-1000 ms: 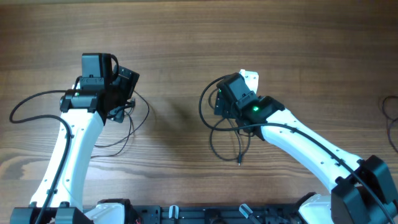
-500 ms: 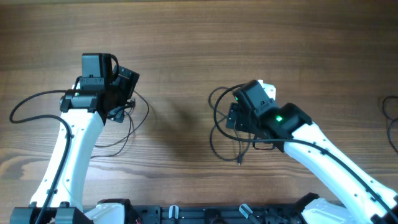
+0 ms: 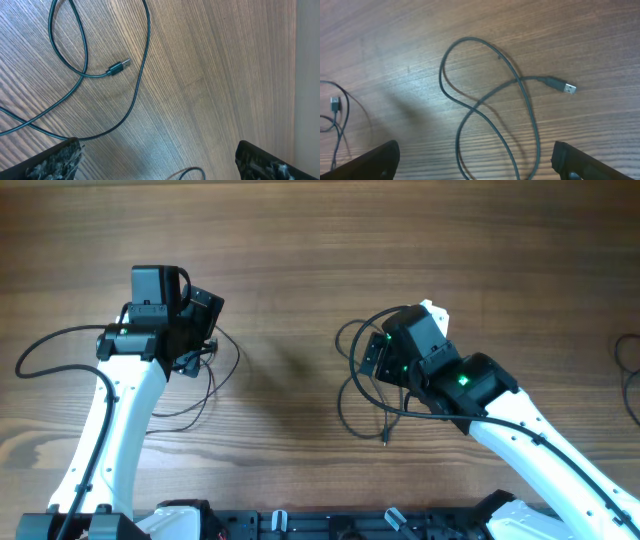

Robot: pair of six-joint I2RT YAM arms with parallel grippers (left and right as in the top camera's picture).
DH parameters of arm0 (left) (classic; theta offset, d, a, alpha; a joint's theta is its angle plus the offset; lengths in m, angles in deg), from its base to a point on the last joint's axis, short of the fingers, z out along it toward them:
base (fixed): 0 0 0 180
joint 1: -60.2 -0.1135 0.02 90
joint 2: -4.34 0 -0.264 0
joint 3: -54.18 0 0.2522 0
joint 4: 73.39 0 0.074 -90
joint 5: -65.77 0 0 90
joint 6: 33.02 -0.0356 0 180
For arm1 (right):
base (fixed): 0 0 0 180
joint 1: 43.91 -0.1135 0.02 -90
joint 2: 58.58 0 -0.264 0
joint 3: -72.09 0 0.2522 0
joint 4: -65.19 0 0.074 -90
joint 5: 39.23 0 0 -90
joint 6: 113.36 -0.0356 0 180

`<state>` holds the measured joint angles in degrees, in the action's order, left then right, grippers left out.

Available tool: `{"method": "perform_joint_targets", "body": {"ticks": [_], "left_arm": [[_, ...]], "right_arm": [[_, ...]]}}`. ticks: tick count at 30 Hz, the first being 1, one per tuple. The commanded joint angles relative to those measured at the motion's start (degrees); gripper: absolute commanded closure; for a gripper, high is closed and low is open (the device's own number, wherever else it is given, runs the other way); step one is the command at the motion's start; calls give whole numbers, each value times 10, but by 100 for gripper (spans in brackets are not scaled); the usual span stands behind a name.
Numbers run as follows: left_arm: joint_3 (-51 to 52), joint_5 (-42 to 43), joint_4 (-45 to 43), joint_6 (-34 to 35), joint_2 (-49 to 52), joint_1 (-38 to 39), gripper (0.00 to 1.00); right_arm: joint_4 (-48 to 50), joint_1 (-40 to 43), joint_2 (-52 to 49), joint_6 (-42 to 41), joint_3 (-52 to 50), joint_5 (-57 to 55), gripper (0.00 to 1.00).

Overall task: Untangle cables
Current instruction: 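Carry the held cable with the right gripper to the upper right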

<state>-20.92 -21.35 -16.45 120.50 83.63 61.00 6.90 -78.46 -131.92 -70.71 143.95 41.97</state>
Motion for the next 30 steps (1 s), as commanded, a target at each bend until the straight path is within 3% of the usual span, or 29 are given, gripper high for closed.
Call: {"method": "perform_joint_targets", "body": {"ticks": [1, 6, 18, 24, 27, 30], "left_arm": [[4, -2, 0, -1, 6, 1, 0], [4, -2, 0, -1, 6, 1, 0], [4, -2, 0, -1, 6, 1, 0], [4, -2, 0, -1, 6, 1, 0], [4, -2, 0, -1, 6, 1, 0], [4, -2, 0, -1, 6, 1, 0]], "right_arm": [[9, 1, -17, -2, 3, -38, 0], [49, 1, -75, 89, 3, 17, 0], [127, -12, -224, 82, 5, 66, 1], [121, -40, -296, 101, 24, 72, 1], [113, -49, -307, 99, 33, 72, 8], [107, -58, -307, 99, 38, 57, 26]]}}
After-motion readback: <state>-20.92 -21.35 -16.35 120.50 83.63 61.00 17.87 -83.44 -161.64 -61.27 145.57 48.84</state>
